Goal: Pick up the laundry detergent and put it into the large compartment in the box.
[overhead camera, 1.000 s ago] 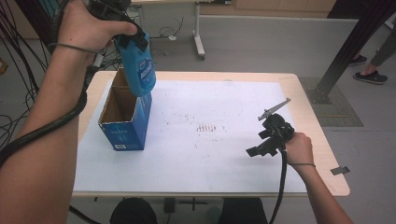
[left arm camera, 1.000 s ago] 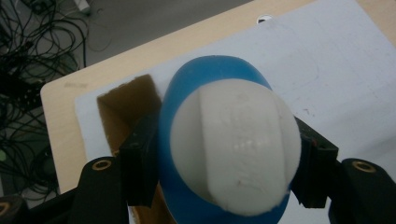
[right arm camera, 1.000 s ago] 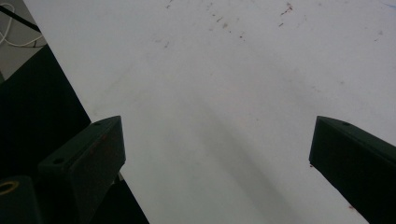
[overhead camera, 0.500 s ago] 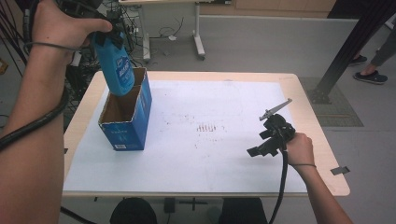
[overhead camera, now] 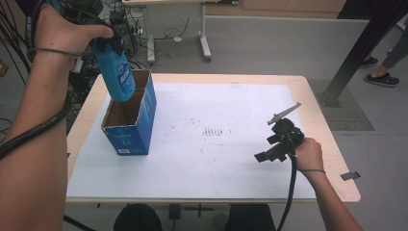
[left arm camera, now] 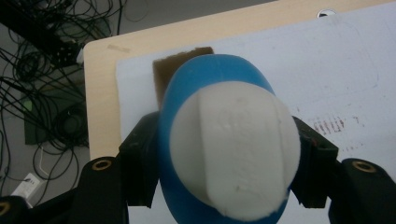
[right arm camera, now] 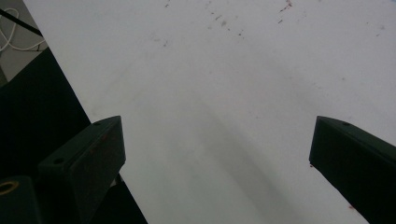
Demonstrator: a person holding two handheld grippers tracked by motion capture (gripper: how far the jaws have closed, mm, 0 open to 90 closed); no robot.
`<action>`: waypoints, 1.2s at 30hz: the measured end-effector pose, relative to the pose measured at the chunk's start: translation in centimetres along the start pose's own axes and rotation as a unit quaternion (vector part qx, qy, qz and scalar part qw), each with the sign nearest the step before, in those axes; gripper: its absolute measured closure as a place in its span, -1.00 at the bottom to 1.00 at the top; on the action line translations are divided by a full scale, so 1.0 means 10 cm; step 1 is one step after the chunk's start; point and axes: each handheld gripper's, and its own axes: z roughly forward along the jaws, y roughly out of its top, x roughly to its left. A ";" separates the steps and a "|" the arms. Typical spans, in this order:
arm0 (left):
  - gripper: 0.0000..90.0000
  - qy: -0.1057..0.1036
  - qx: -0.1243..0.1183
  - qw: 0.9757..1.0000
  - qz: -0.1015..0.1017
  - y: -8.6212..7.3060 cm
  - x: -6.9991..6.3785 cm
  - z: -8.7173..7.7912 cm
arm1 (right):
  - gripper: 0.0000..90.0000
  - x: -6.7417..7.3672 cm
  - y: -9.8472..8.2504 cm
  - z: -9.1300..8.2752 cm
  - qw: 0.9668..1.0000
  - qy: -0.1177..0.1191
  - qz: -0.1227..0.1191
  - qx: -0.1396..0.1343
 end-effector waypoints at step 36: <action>-0.16 -0.008 0.061 0.998 -0.017 -0.32 0.09 0.76 | -0.93 0.00 -0.01 0.07 1.000 0.006 0.004 -0.002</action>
